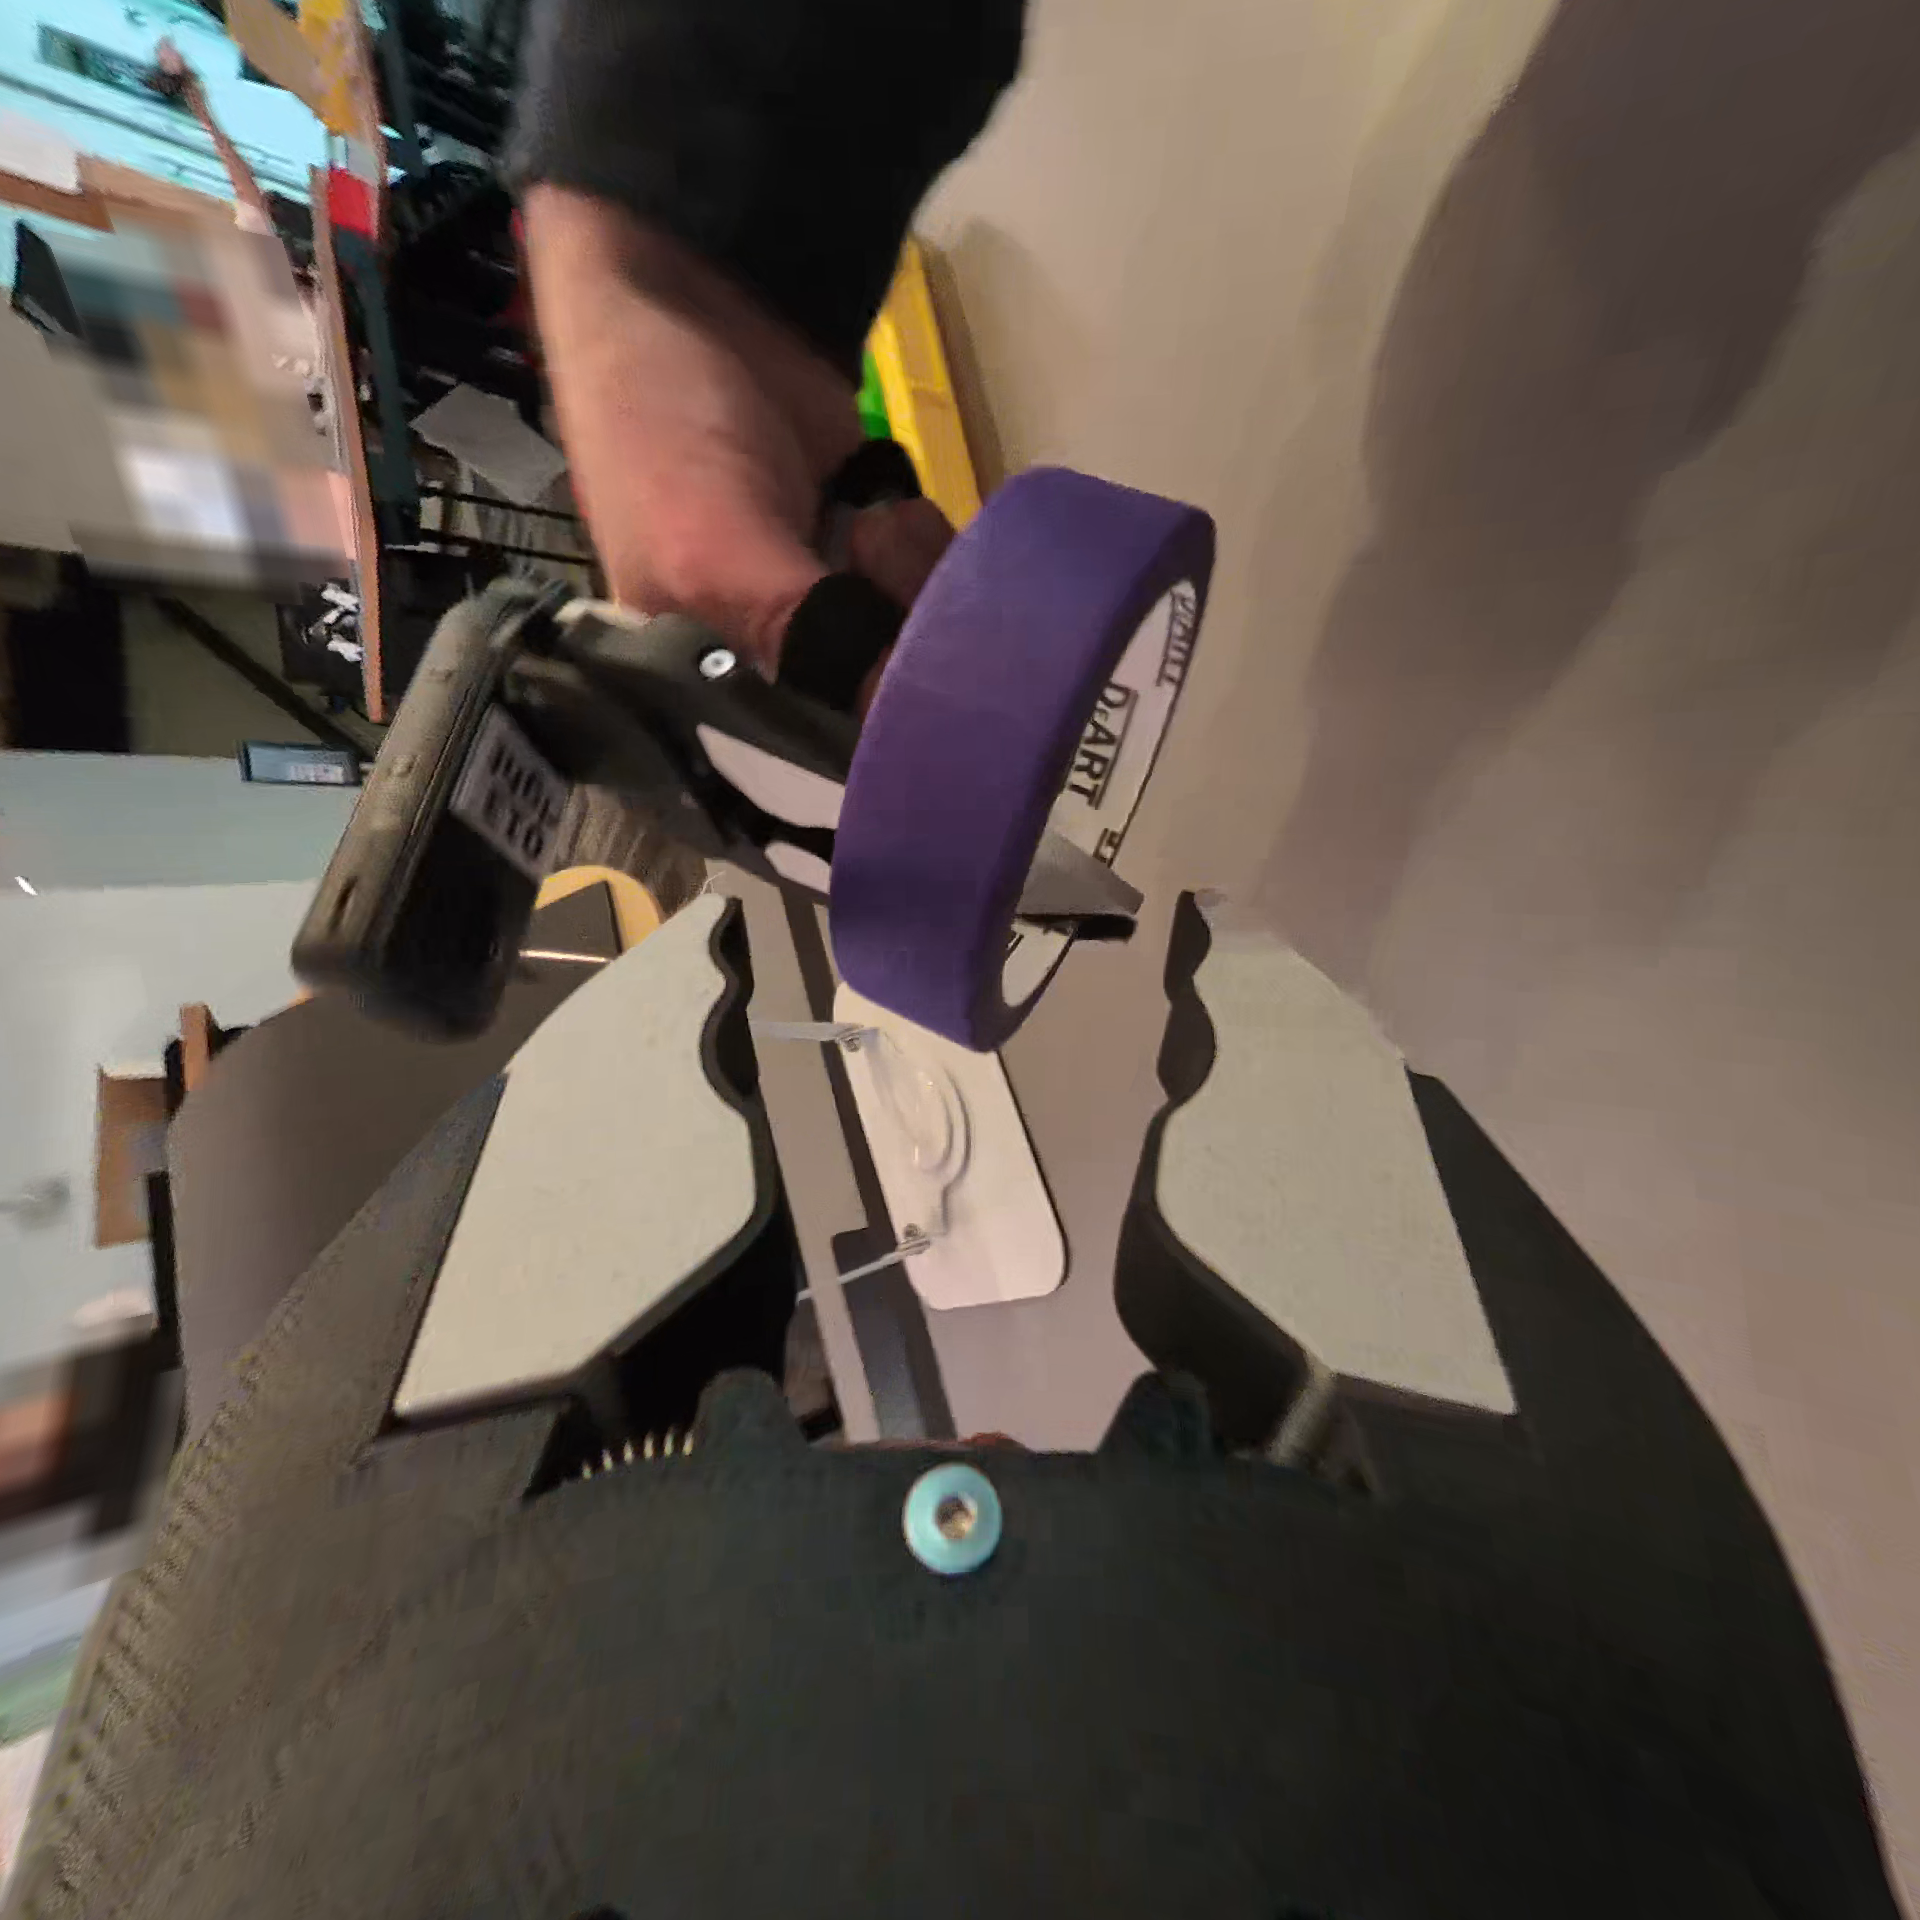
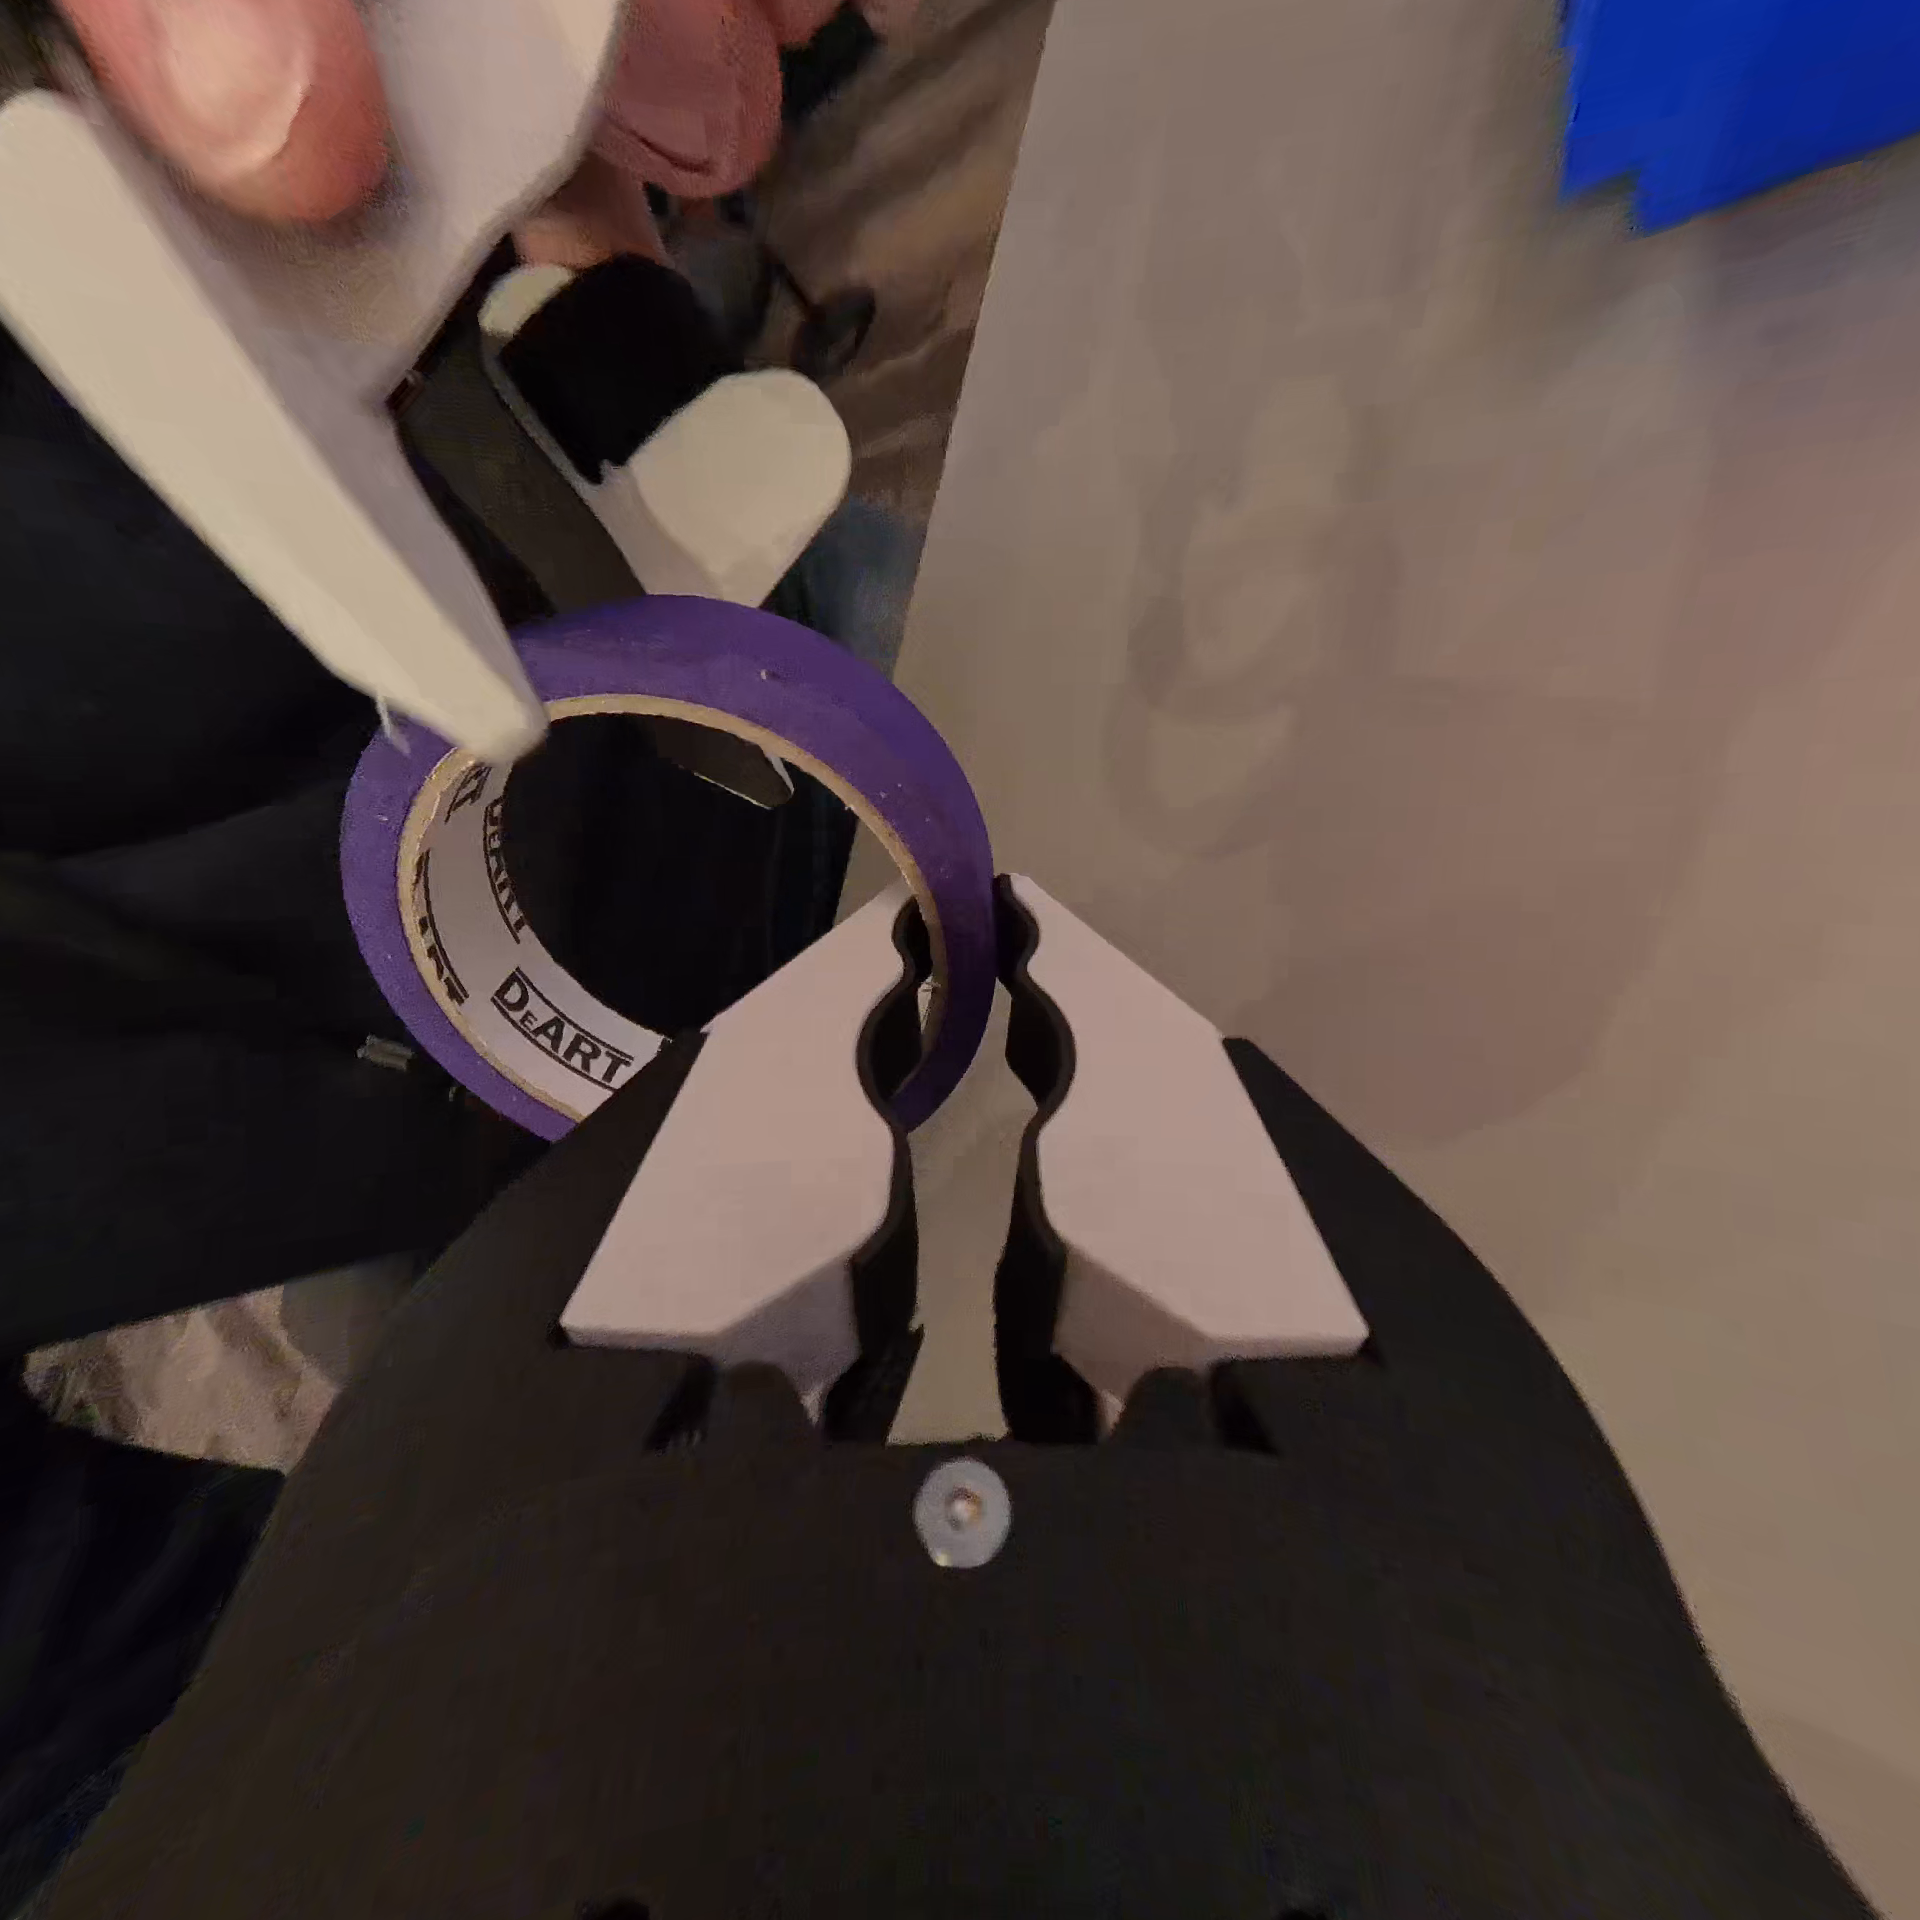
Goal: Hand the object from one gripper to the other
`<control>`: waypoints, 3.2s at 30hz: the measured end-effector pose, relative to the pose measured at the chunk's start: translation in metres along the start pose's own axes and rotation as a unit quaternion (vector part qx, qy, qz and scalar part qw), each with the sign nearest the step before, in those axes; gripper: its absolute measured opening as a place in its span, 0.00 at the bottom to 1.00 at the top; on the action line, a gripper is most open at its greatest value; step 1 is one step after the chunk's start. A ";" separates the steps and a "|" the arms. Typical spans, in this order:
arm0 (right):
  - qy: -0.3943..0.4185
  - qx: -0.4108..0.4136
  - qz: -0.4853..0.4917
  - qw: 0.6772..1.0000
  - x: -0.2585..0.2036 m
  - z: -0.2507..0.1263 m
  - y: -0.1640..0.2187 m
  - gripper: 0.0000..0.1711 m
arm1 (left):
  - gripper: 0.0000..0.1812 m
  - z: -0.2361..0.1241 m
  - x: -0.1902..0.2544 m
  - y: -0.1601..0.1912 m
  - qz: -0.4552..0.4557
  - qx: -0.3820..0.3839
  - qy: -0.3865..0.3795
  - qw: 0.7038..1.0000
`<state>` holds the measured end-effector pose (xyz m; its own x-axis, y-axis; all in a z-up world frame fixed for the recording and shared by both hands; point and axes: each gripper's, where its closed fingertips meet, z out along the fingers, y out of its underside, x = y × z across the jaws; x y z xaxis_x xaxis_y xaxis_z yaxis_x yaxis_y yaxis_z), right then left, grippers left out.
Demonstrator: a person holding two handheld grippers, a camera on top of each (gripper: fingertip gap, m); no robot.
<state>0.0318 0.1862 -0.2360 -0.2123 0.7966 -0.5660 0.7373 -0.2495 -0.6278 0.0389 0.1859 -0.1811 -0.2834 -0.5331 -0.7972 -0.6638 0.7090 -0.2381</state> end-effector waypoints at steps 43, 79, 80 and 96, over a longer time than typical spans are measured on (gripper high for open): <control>0.214 0.260 -0.190 0.922 -0.019 -0.064 -0.012 0.15 | 0.17 0.009 -0.019 0.013 -0.445 0.176 0.042 0.877; 0.215 0.386 -0.188 0.877 -0.036 -0.094 -0.024 0.63 | 0.59 0.010 -0.037 -0.002 -0.465 0.214 -0.004 0.859; 0.227 0.377 -0.198 0.876 -0.039 -0.092 -0.025 0.65 | 0.59 0.008 -0.036 -0.003 -0.492 0.227 0.023 0.840; 0.182 0.365 -0.181 0.895 -0.042 -0.058 -0.031 0.55 | 0.59 0.019 -0.023 -0.021 -0.522 0.241 0.128 0.808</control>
<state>0.0546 0.1929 -0.1617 -0.0321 0.9913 -0.1279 0.0195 -0.1273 -0.9917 0.0725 0.1923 -0.1688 0.0813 -0.9911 0.1051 -0.3040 -0.1251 -0.9444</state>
